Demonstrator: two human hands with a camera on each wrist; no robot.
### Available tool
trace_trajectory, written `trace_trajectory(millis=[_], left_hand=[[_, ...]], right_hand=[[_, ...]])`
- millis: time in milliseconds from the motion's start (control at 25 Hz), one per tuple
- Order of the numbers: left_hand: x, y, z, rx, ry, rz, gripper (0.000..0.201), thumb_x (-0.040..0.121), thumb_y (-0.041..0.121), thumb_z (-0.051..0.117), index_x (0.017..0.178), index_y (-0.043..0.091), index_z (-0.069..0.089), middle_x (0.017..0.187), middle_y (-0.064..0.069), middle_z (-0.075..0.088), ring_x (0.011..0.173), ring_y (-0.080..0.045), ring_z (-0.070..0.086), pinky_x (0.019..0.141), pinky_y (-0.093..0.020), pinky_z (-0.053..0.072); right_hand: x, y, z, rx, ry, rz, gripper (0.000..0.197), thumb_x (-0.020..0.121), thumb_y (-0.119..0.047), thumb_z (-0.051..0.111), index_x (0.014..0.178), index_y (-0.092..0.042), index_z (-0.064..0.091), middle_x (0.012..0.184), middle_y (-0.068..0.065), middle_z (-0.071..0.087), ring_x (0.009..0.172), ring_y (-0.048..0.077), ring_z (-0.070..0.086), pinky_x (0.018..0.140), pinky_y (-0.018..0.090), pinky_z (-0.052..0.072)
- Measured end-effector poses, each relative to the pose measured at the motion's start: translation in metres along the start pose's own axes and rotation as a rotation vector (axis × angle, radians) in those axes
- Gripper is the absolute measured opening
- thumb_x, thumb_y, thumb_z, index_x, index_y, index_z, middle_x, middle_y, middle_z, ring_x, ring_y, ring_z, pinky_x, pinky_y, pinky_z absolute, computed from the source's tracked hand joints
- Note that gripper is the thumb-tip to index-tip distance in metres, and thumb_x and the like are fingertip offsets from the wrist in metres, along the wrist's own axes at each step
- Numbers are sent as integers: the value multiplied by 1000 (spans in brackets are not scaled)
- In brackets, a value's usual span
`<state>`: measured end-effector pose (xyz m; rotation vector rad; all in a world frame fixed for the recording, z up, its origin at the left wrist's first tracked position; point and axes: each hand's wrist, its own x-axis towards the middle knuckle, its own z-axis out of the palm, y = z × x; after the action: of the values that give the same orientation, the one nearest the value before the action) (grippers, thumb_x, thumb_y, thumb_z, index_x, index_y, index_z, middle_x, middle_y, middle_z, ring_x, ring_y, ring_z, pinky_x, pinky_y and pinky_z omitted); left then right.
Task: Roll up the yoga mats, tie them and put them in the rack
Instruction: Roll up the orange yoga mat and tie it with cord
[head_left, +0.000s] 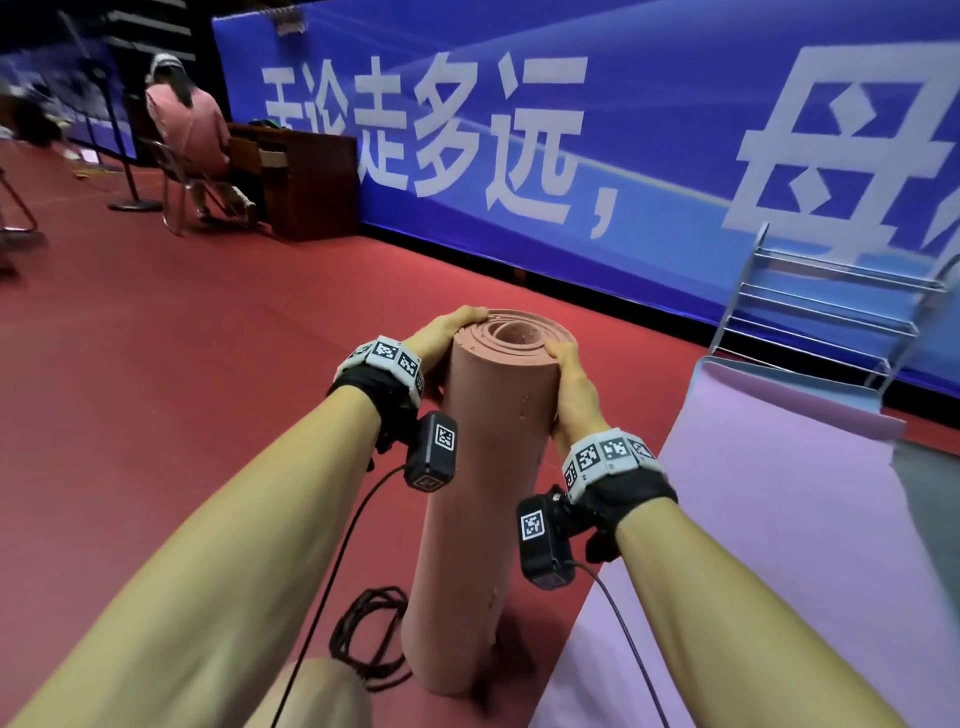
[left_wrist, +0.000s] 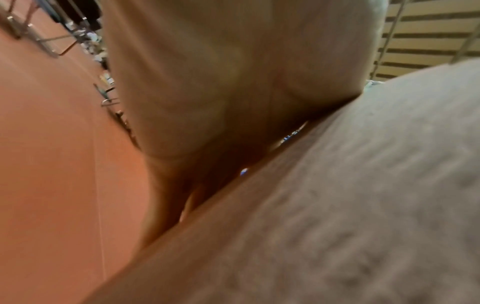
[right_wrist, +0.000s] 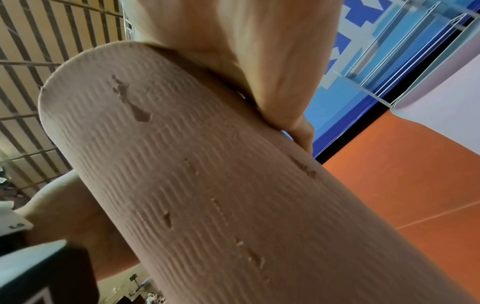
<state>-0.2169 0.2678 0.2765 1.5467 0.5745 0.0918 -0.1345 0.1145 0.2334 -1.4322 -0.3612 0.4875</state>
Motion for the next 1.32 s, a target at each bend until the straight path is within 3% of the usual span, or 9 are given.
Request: trace_trajectory(millis=[120,200,320,440,680,800,960,1120,1320], left_hand=[[-11,14,-2,230,155,139,56,86,65,57,98,12,74,90,-15,73,71,-28,65,68,-36,56],[-20,27,-5,392,189,242,48,94,52,55,112,10,71,97,-19,71,67,-28,66,60,-38,60],[-24,34,-3,505,160,115,50,95,51,54,112,7,68,97,-20,69,65,-30,65,56,-39,60],[-26,35,3,558,97,-7,45,82,53,69,101,12,67,89,-17,69,64,-30,66,65,-42,58],[-29,53,5,622,202,250,25,86,23,63,104,6,69,79,-11,66,60,-26,64,62,-38,58],[-33,61,3,537,258,386,17,81,20,67,97,14,66,85,-7,67,68,-22,64,60,-33,57],[-12,15,11,382,233,483,35,62,6,73,90,19,57,81,-5,64,77,-21,60,71,-34,54],[30,-64,21,200,180,439,53,54,-7,71,97,21,60,94,-13,69,85,-27,64,81,-46,57],[78,-140,18,84,157,364,60,53,-17,66,89,30,62,97,-10,70,89,-26,65,83,-52,55]], right_hand=[[-29,-34,1,-143,-9,37,72,70,-62,62,133,-29,56,129,4,62,115,26,59,98,53,49],[-36,-54,3,-267,-59,40,39,88,-46,53,121,-28,61,122,8,61,116,34,57,92,61,49],[-35,-67,5,-403,-128,116,41,91,-55,49,115,-26,67,109,9,65,112,38,61,84,56,54],[-32,-70,10,-542,-125,112,38,83,-56,63,108,-27,67,121,11,64,107,36,65,89,53,56],[-32,-86,10,-483,48,29,46,66,-34,69,102,-5,67,91,13,72,82,35,72,73,58,60],[-31,-97,17,-527,168,-86,75,45,-46,68,111,-9,65,105,8,69,94,33,68,82,52,58],[-30,-54,11,-520,227,-161,53,68,-26,71,117,-15,56,111,2,63,104,23,60,89,34,52],[-12,31,-8,-481,235,-182,66,78,-11,70,136,-21,40,112,-1,53,101,18,51,79,19,37],[19,114,-13,-530,193,-109,91,79,-6,68,152,-30,19,146,12,51,128,34,51,106,34,40]])
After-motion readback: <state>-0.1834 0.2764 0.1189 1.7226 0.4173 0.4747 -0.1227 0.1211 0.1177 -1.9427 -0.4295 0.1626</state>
